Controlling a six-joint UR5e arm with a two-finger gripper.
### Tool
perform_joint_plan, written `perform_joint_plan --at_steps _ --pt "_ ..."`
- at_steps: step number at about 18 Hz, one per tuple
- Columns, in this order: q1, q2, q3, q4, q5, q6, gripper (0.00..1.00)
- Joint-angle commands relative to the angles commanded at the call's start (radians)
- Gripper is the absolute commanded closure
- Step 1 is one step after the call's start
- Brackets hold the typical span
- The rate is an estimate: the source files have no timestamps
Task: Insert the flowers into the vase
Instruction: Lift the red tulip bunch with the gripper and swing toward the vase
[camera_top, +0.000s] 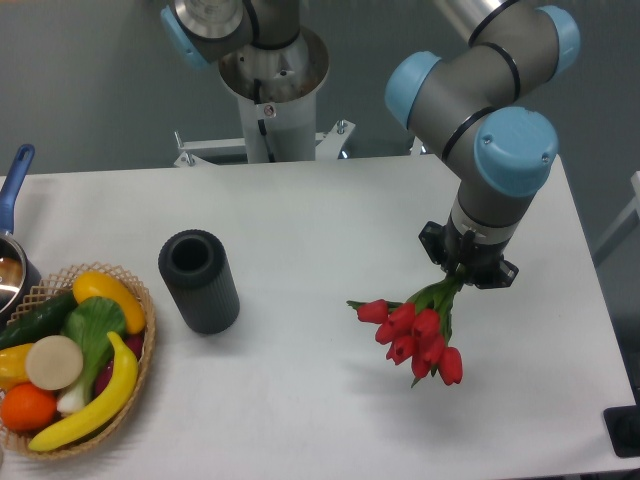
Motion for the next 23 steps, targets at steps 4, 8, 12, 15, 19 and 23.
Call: perform_joint_plan --at_steps 4,8,12,15,19,23 --pt "-0.003 -0.002 0.000 0.000 -0.005 0.000 1.00" --pt "0.002 0.000 0.008 0.005 -0.011 0.002 1.00" --pt "0.000 0.003 0.018 0.092 -0.151 -0.011 1.00" --pt "0.000 0.009 0.012 0.251 -0.312 -0.105 1.00" --pt "0.001 0.009 0.011 0.348 -0.553 -0.184 1.00" --pt "0.014 0.009 0.008 0.350 -0.762 -0.224 1.00"
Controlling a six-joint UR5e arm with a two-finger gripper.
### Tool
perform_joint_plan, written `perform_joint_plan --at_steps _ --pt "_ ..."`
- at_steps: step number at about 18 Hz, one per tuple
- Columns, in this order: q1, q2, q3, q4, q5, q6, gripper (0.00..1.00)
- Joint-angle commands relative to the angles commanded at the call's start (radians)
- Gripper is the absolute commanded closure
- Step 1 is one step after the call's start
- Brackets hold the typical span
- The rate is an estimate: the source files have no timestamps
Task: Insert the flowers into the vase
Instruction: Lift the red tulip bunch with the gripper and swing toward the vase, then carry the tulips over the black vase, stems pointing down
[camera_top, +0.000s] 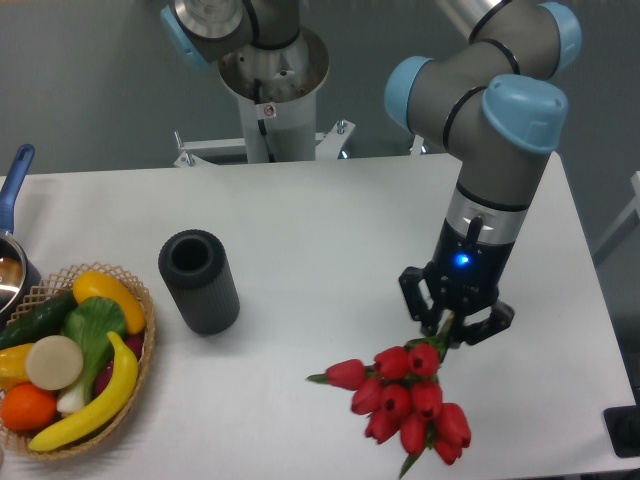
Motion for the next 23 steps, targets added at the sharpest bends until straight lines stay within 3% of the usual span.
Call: perform_joint_plan --at_steps 5,11,14,18,23 --pt "0.014 0.026 -0.027 0.002 -0.140 -0.035 1.00" --pt "0.017 0.083 -0.123 0.038 -0.321 -0.055 1.00" --pt "0.017 0.129 -0.193 0.087 -0.373 -0.055 1.00" --pt "0.017 0.247 -0.342 0.115 -0.463 -0.055 1.00" --pt "0.000 0.399 -0.478 0.115 -0.531 -0.055 0.99"
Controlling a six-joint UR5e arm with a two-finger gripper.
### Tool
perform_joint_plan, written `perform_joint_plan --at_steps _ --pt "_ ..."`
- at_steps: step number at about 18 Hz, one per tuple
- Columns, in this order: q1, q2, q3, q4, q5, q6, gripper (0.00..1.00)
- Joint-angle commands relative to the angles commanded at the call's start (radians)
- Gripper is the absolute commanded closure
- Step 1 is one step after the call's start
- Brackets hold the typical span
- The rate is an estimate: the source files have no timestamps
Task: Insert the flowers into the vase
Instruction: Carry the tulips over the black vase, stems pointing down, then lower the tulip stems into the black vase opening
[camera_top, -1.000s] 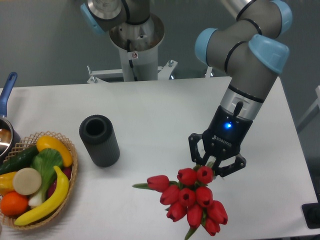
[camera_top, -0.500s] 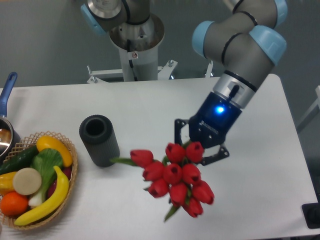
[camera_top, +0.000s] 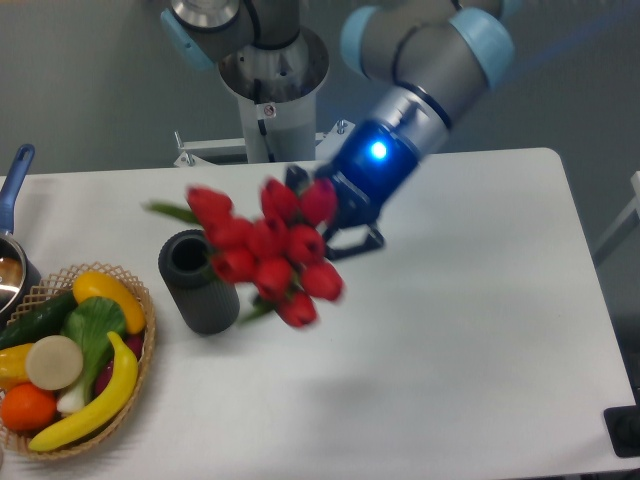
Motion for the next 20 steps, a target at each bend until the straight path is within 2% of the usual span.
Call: perform_joint_plan --at_steps 2,5,11,20 --pt "-0.014 0.051 -0.040 0.000 -0.031 0.000 0.98" --pt "-0.048 0.074 -0.081 0.002 -0.043 0.008 0.97" --pt "-0.101 0.028 -0.103 0.021 -0.042 0.032 0.96" --pt "-0.103 0.013 -0.149 0.021 -0.026 0.098 0.95"
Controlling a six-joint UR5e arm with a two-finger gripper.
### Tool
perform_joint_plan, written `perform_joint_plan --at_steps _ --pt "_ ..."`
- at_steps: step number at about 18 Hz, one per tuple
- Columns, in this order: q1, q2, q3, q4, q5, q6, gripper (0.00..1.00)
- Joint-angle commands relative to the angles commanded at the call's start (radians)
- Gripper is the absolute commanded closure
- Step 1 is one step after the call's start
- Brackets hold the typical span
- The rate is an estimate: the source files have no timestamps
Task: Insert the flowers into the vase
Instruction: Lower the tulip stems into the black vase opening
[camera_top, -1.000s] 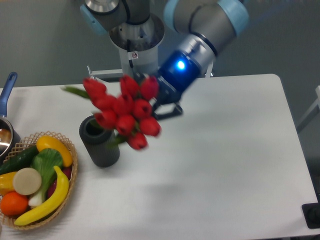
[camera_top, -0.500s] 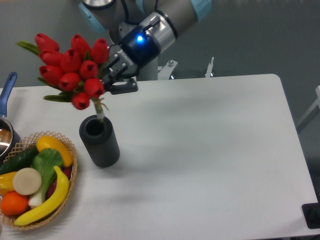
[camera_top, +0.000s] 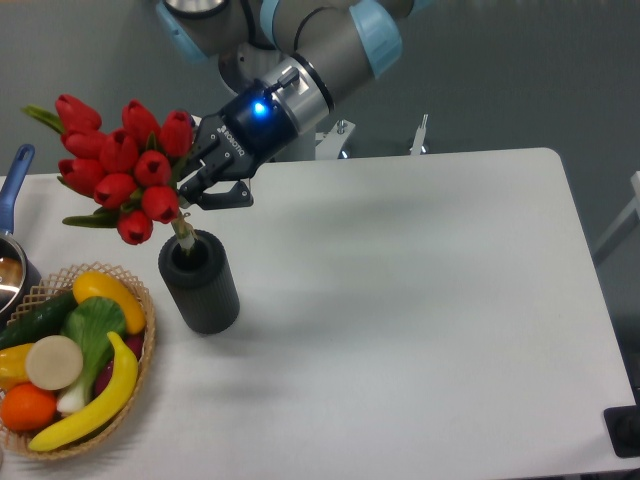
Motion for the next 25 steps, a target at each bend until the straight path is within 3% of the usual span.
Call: perform_joint_plan --at_steps 7,13,18,22,25 --pt "-0.003 -0.052 -0.006 0.017 0.003 0.049 0.91" --pt "-0.012 -0.077 -0.084 0.017 0.003 0.167 0.84" --pt "-0.018 -0.113 -0.095 0.018 0.005 0.215 0.77" --pt "-0.020 -0.135 -0.115 0.021 0.052 0.261 0.71" --pt "-0.020 -0.138 -0.124 0.021 0.055 0.275 0.57"
